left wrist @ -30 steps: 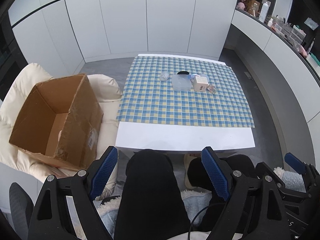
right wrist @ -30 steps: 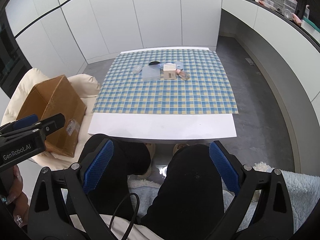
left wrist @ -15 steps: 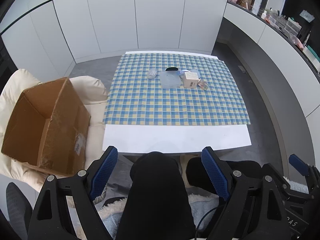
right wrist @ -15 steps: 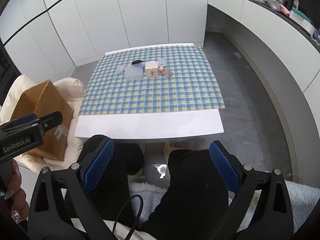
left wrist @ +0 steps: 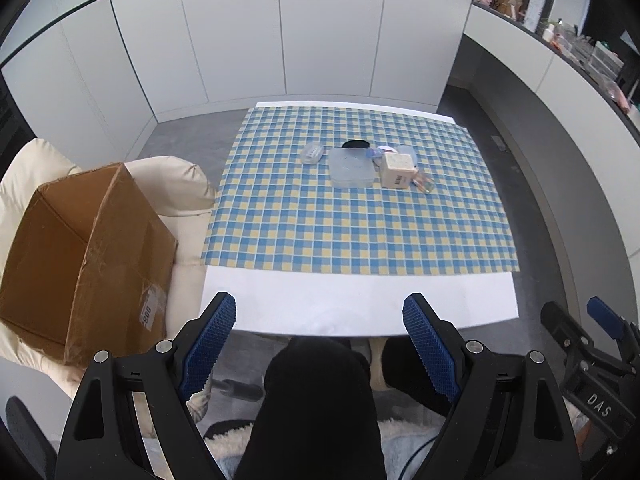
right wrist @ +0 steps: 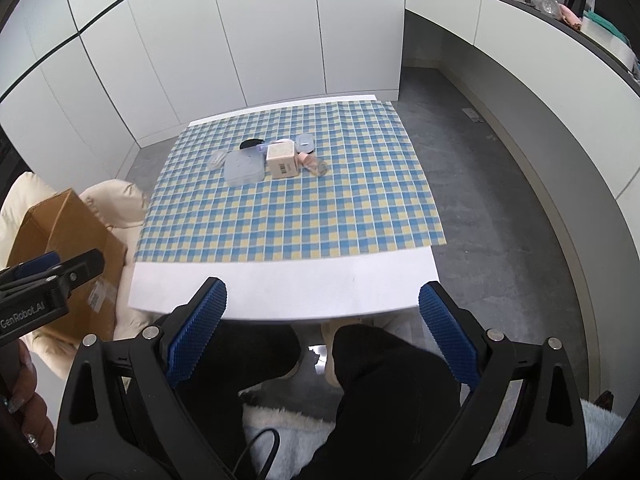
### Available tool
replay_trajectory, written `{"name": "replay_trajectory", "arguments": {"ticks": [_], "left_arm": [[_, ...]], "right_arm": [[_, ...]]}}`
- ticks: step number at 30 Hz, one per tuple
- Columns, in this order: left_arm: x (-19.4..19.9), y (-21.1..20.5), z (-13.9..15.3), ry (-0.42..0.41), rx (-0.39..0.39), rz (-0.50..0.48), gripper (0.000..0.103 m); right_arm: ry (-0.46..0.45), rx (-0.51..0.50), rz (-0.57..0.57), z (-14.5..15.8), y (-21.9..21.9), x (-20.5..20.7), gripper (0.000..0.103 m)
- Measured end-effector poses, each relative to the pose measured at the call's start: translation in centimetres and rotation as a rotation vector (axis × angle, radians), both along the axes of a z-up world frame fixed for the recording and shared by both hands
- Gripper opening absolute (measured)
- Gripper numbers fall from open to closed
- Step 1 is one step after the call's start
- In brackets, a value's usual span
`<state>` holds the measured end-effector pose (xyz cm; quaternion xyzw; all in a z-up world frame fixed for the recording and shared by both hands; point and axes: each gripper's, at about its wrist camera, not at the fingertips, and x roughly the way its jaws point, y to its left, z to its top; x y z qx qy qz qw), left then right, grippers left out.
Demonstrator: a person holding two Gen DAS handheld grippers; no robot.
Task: Organize objects
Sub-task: 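Reach the left tool to the clear soap box while the right tool reaches the pink-capped bottle, then close the left gripper on the soap box while the right gripper grips the bottle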
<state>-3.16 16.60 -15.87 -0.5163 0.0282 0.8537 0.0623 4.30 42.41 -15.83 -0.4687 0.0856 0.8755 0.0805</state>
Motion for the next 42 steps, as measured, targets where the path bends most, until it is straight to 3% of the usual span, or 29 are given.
{"name": "replay_trajectory", "arguments": {"ticks": [10, 18, 22, 30, 35, 42], "left_arm": [[-5.7, 1.0, -3.8, -0.056, 0.004, 0.043, 0.086], [-10.9, 2.3, -8.3, -0.093, -0.037, 0.065, 0.086], [-14.1, 2.5, -10.7, -0.081, -0.076, 0.085, 0.086], [-22.4, 2.0, -14.9, -0.061, -0.054, 0.109, 0.086], [-26.5, 2.5, -17.4, -0.029, -0.133, 0.125, 0.086], [-30.2, 2.9, -20.3, -0.030, -0.163, 0.091, 0.086]], "right_arm": [[-0.039, 0.024, 0.045, -4.0, 0.9, -7.2, 0.099], [-0.060, 0.026, 0.063, -8.3, 2.5, -13.2, 0.099], [-0.078, 0.013, 0.057, -11.0, 3.8, -16.6, 0.099], [-0.074, 0.043, 0.096, -16.2, 5.9, -23.0, 0.099], [-0.081, 0.012, 0.172, -18.9, 5.9, -26.8, 0.088], [-0.073, 0.103, 0.279, -21.1, 3.5, -30.3, 0.083]]}}
